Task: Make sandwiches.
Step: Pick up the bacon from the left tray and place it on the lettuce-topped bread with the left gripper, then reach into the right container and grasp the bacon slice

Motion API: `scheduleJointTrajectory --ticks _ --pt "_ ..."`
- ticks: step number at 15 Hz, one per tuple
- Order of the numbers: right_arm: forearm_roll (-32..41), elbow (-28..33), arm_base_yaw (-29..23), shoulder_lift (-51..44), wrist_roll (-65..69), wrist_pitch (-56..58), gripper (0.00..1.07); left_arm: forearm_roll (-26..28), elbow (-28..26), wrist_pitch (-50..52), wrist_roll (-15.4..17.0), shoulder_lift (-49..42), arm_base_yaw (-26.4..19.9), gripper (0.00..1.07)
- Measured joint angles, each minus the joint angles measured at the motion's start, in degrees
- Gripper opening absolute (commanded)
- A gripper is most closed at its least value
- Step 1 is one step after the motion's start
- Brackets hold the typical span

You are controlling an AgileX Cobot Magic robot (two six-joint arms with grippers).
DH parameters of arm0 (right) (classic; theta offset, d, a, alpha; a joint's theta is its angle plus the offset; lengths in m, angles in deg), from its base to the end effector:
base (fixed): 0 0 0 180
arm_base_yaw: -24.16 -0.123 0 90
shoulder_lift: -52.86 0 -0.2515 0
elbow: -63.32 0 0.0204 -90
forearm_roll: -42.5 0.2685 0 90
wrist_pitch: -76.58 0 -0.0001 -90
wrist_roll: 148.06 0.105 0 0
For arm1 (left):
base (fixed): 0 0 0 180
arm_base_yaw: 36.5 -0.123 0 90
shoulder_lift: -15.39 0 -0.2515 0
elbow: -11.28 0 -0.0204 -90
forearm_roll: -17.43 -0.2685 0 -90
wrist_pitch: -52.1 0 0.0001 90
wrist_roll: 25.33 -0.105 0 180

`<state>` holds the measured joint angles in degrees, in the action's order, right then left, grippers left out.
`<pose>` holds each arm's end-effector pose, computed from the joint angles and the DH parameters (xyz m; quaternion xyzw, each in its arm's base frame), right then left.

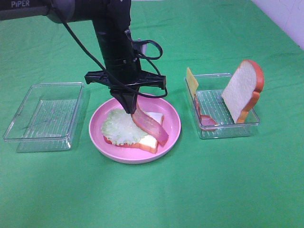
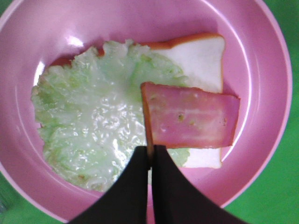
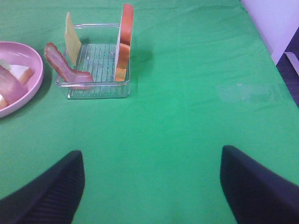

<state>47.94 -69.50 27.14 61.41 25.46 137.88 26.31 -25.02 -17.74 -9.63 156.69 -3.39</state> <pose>0.0553 0.0059 0.2810 -0.0283 0.8513 0.0042 0.5238 0.3858 -0.2698 0.1270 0.1276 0.9881 -0.0857 0.0104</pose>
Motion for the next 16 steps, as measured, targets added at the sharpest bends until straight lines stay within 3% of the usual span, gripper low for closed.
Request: scheduleJointTrajectory --ticks 2,4,6,11,16 --pt "0.0 0.0 0.0 0.0 0.0 0.0 0.76 -3.15 0.0 0.0 2.18 -0.11 0.0 0.27" --pt "0.0 0.0 0.0 0.0 0.0 0.0 0.76 -6.19 0.0 0.0 3.44 -0.57 -0.17 0.59" --pt "0.0 0.0 0.0 0.0 0.0 0.0 0.76 -7.33 0.0 0.0 3.61 -1.89 -0.4 0.67" --pt "0.0 0.0 0.0 0.0 0.0 0.0 0.76 -10.26 0.0 0.0 2.81 -8.19 -0.4 0.67" --pt "0.0 0.0 0.0 0.0 0.0 0.0 0.76 -12.09 0.0 -0.11 1.55 -24.64 -0.4 0.67"
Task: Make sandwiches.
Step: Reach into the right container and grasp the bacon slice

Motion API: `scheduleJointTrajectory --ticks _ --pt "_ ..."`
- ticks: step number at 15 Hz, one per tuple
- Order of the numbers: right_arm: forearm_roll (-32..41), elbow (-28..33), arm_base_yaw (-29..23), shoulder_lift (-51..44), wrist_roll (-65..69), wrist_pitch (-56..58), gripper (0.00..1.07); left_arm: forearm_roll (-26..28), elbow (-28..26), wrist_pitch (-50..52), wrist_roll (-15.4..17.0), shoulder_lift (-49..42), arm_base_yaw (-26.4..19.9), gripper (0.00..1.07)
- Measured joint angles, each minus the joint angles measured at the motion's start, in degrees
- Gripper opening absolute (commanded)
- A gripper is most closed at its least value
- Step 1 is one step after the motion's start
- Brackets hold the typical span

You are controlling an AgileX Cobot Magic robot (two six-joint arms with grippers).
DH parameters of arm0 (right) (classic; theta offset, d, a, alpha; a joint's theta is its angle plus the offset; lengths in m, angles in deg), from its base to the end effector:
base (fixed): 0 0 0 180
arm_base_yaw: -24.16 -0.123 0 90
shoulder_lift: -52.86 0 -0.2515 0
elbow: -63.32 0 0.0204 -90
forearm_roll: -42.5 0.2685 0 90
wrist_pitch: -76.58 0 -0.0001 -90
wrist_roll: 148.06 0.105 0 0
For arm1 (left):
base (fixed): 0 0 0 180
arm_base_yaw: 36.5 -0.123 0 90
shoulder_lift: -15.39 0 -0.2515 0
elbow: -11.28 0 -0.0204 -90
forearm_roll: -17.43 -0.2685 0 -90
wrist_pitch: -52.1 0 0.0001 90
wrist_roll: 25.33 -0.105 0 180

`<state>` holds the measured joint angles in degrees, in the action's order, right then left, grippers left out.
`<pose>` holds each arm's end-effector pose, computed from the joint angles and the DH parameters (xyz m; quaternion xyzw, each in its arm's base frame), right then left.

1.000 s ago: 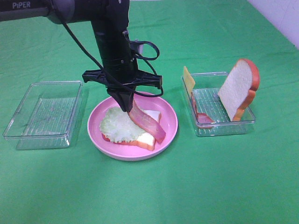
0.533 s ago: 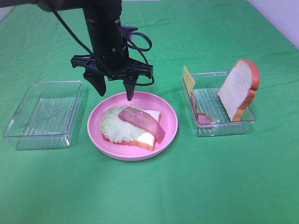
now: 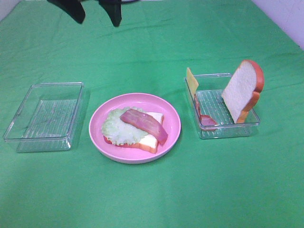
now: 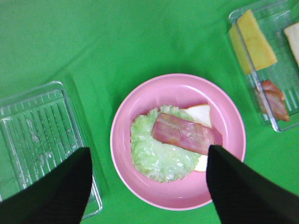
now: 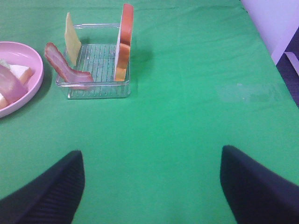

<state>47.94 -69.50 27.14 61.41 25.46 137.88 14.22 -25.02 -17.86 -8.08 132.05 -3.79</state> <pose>0.0553 0.0059 0.2810 -0.0283 0.8513 0.0042 0.5238 0.3614 -0.2256 0.3217 0.1325 0.9571 -0.0828 0.2439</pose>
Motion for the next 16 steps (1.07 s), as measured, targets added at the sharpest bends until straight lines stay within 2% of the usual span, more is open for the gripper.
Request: scheduleJointTrajectory --ticks 4,5,6,8,11,12,13,14,16 --pt "0.0 0.0 0.0 0.0 0.0 0.0 0.76 -0.4 0.0 -0.06 -3.84 -10.26 0.0 0.67" --pt "0.0 0.0 0.0 0.0 0.0 0.0 0.76 -1.03 1.09 0.0 -5.44 -16.33 0.0 0.67" --pt "0.0 0.0 0.0 0.0 0.0 0.0 0.76 -1.38 2.12 0.0 -5.61 -17.7 0.0 0.67" --pt "0.0 0.0 0.0 0.0 0.0 0.0 0.76 -2.64 8.94 0.11 -6.13 -25.1 0.0 0.67" --pt "0.0 0.0 0.0 0.0 0.0 0.0 0.76 -4.07 23.89 0.0 -6.25 -36.61 0.0 0.67" --pt "0.0 0.0 0.0 0.0 0.0 0.0 0.76 -4.13 26.01 0.0 -6.25 -38.27 0.0 0.67" --pt "0.0 0.0 0.0 0.0 0.0 0.0 0.76 -4.47 30.71 0.0 -6.25 -42.51 0.0 0.67" --pt "0.0 0.0 0.0 0.0 0.0 0.0 0.76 -4.53 40.28 -0.06 -6.25 -50.53 0.0 0.67" --pt "0.0 0.0 0.0 0.0 0.0 0.0 0.76 -4.53 48.82 -0.11 -6.36 -59.47 0.0 0.67"
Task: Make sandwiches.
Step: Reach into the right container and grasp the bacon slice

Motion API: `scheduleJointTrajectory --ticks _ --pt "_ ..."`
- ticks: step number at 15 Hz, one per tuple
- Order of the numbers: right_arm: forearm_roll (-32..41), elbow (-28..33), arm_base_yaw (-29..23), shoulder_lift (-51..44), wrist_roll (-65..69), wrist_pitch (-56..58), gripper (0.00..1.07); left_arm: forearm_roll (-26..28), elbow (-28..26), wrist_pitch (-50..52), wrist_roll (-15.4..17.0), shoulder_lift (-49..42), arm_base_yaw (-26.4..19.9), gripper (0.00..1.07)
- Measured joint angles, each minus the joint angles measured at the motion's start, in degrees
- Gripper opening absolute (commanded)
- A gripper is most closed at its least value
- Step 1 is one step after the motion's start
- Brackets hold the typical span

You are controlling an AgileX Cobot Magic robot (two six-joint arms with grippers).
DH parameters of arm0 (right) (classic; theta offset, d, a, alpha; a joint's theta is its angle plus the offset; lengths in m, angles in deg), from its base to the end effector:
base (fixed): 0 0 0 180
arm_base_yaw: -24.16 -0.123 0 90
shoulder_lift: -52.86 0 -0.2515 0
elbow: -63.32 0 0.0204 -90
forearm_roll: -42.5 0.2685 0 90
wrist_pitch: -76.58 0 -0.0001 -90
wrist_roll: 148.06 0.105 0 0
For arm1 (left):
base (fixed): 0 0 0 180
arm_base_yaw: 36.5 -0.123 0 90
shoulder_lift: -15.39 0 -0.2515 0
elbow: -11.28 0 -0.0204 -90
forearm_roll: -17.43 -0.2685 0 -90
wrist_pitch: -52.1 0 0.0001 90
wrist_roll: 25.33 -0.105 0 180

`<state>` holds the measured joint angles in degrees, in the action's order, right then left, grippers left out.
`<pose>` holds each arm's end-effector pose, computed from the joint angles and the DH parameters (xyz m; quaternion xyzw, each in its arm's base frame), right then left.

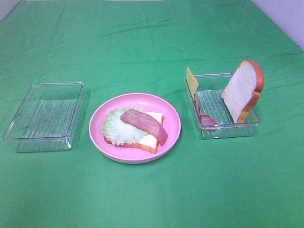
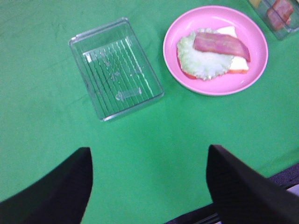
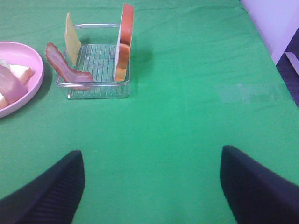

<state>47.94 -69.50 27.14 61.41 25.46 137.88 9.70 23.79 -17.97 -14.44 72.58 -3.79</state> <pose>0.0553 0.0059 0.2810 -0.0283 0.8513 0.0042 0.5238 0.1552 -0.0839 0.3673 0.1771 0.9200 -0.0648 0.3436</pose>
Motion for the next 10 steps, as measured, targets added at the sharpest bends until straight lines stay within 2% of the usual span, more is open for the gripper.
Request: scheduleJointTrajectory --ticks 1,4,6,7,10 --pt "0.0 0.0 0.0 0.0 0.0 0.0 0.76 0.0 2.06 0.0 -0.17 -2.35 0.0 0.67" --pt "0.0 0.0 0.0 0.0 0.0 0.0 0.76 0.0 13.06 0.0 -0.86 -16.1 0.0 0.67" --pt "0.0 0.0 0.0 0.0 0.0 0.0 0.76 -0.06 17.82 0.57 -0.97 -22.92 0.0 0.67" --pt "0.0 0.0 0.0 0.0 0.0 0.0 0.76 -0.11 24.29 2.64 -0.97 -31.23 0.0 0.67" --pt "0.0 -0.29 0.0 2.29 0.0 -0.57 0.76 -0.17 30.19 5.44 -0.97 -39.65 0.0 0.67"
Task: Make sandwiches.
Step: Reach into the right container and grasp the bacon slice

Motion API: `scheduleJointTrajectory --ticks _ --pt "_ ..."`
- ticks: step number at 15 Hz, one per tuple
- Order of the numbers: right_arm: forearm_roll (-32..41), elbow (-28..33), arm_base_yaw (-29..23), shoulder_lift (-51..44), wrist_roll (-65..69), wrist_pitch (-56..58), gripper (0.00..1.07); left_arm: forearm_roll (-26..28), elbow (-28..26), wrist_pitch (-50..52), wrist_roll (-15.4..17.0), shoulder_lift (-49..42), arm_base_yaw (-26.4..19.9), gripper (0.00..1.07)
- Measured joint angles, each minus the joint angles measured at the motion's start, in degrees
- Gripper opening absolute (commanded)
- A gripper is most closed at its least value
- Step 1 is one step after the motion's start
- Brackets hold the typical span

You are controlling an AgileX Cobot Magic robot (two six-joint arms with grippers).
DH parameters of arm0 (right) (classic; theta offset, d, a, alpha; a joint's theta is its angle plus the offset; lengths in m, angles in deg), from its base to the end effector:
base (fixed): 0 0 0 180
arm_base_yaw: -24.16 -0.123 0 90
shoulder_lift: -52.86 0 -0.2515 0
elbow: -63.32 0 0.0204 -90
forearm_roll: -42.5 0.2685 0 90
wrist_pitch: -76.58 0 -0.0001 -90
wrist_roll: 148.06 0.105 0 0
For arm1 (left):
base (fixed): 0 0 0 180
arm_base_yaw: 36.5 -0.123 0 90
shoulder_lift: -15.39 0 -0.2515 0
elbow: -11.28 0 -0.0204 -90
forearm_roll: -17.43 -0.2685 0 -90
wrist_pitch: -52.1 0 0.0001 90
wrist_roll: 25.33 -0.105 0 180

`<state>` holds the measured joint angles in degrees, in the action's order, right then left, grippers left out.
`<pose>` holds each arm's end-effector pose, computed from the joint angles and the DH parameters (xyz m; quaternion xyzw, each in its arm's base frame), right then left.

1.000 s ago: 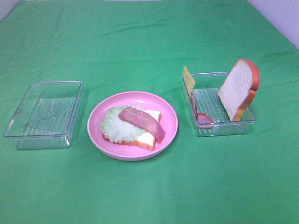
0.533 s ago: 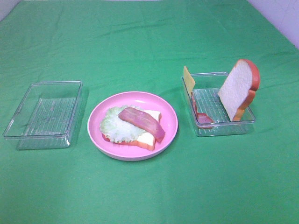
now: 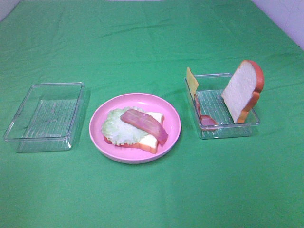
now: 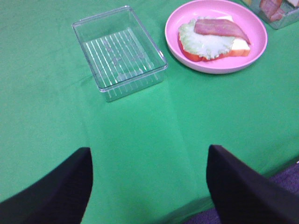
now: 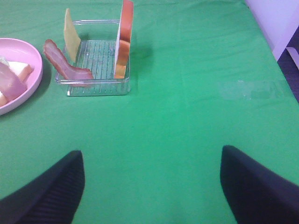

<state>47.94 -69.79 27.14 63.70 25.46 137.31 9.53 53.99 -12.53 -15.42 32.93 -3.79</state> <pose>0.0615 0.0055 0.2811 -0.0275 0.8578 0.0051 0.5132 0.0650 -0.0262 0.2904 0.1722 0.8675 -0.1036 0.4550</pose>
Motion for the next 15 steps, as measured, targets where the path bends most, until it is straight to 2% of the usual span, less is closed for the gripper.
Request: scheduleJointTrajectory --ticks 3,6,9,10,11,13,15 --pt "2.41 -0.8 0.0 8.37 0.0 -7.45 0.76 0.0 4.35 2.86 -0.52 -6.47 0.0 0.67" --pt "10.49 -0.8 0.0 24.35 -3.15 -15.81 0.76 2.35 4.35 3.78 -3.32 -7.1 0.0 0.67" --pt "19.94 -2.52 0.0 38.45 -12.15 -18.39 0.76 4.18 4.7 4.01 -5.9 -7.1 0.0 0.67" --pt "23.32 -4.13 0.0 43.37 -15.76 -18.51 0.76 4.3 4.7 4.07 -6.36 -7.1 0.0 0.67" --pt "28.88 -8.65 0.0 52.88 -22.29 -18.22 0.75 4.35 4.7 4.07 -6.47 -7.1 0.0 0.67" --pt "32.77 -14.95 0.0 62.45 -27.22 -15.58 0.73 4.35 4.7 4.07 -6.47 -7.1 0.0 0.67" --pt "33.52 -21.31 -0.63 70.13 -28.48 -12.72 0.73 4.35 4.7 4.07 -6.47 -7.16 0.0 0.67"
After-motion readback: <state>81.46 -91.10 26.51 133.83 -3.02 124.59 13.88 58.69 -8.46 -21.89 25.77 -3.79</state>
